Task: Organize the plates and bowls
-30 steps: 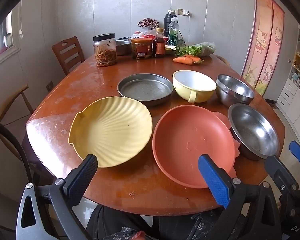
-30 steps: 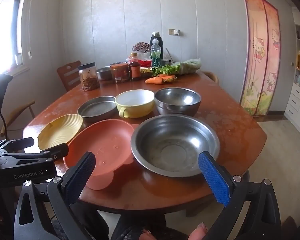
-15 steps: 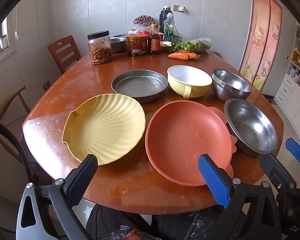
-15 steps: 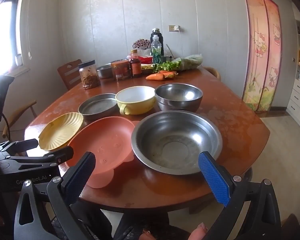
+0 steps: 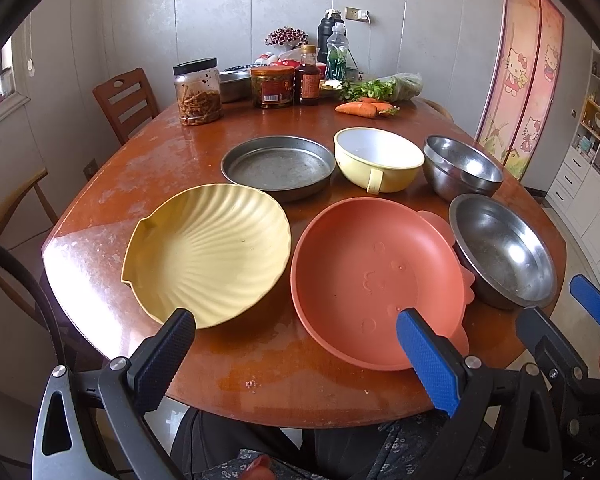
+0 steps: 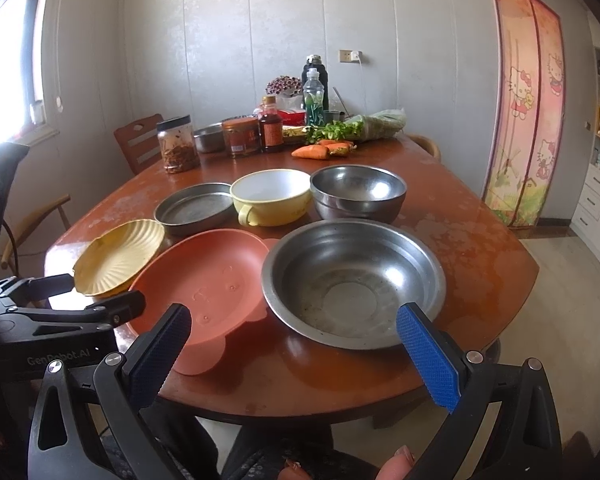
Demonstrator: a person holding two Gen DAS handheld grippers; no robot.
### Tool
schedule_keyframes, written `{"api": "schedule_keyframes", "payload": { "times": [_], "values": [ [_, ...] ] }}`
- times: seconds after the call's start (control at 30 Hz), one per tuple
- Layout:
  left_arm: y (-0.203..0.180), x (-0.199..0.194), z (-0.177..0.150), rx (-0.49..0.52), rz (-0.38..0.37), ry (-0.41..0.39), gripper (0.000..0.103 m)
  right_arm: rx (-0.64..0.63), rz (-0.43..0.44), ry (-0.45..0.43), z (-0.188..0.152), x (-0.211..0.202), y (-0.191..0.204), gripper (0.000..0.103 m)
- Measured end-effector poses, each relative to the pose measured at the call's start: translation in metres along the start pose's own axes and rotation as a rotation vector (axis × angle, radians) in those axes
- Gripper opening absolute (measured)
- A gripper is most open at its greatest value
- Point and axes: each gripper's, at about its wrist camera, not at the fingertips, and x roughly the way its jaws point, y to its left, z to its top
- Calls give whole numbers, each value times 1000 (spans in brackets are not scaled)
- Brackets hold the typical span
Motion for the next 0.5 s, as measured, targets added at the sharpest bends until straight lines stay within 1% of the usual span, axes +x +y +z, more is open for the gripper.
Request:
{"api": "schedule_keyframes", "payload": {
  "times": [0.5],
  "values": [
    [-2, -1, 1, 6, -6, 2, 101, 7, 13, 8, 0, 1, 0, 103]
  ]
}}
